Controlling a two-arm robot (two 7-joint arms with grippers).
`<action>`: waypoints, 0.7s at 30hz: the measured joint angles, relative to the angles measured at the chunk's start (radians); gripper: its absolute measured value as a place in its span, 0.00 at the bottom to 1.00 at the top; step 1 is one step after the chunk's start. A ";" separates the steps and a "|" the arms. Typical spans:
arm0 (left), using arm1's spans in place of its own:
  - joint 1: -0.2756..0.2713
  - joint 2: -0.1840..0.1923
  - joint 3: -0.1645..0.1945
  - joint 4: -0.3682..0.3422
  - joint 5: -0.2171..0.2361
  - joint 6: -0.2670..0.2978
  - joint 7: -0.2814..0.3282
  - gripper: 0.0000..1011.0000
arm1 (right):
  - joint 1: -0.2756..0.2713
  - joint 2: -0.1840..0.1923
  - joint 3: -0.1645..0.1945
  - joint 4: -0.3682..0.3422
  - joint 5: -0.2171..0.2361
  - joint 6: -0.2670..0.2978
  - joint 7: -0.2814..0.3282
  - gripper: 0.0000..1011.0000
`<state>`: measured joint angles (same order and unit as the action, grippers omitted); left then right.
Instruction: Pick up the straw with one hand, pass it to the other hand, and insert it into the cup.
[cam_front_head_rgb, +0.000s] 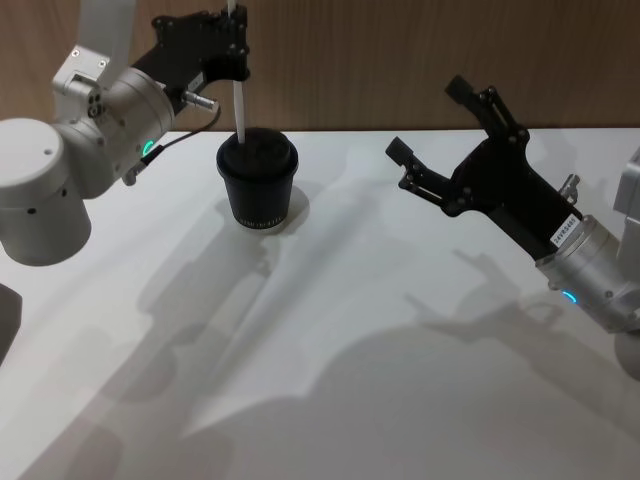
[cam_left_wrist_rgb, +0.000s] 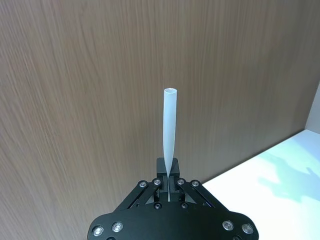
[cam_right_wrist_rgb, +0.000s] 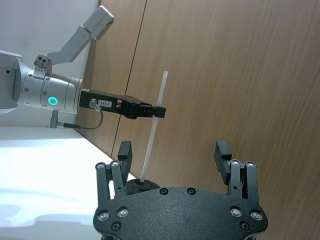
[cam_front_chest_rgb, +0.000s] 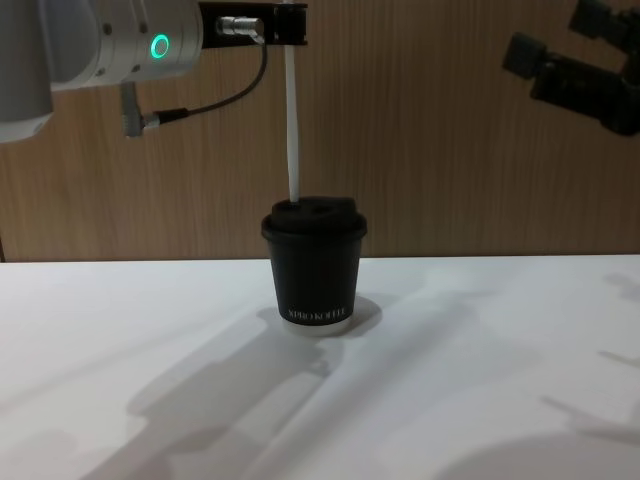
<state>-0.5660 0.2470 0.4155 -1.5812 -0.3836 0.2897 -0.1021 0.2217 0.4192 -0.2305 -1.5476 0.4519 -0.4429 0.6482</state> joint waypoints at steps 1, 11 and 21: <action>0.000 0.000 0.001 0.000 0.003 0.001 -0.001 0.02 | 0.000 0.000 0.000 0.000 0.000 0.000 0.000 0.99; 0.000 -0.001 0.004 -0.007 0.022 0.009 -0.002 0.02 | 0.000 0.000 0.000 0.000 0.000 0.000 0.000 0.99; 0.004 -0.004 0.003 -0.018 0.037 0.018 0.000 0.02 | 0.000 0.000 0.000 0.000 0.000 0.000 0.000 0.99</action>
<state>-0.5620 0.2434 0.4189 -1.5988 -0.3469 0.3075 -0.1023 0.2218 0.4192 -0.2305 -1.5476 0.4519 -0.4429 0.6482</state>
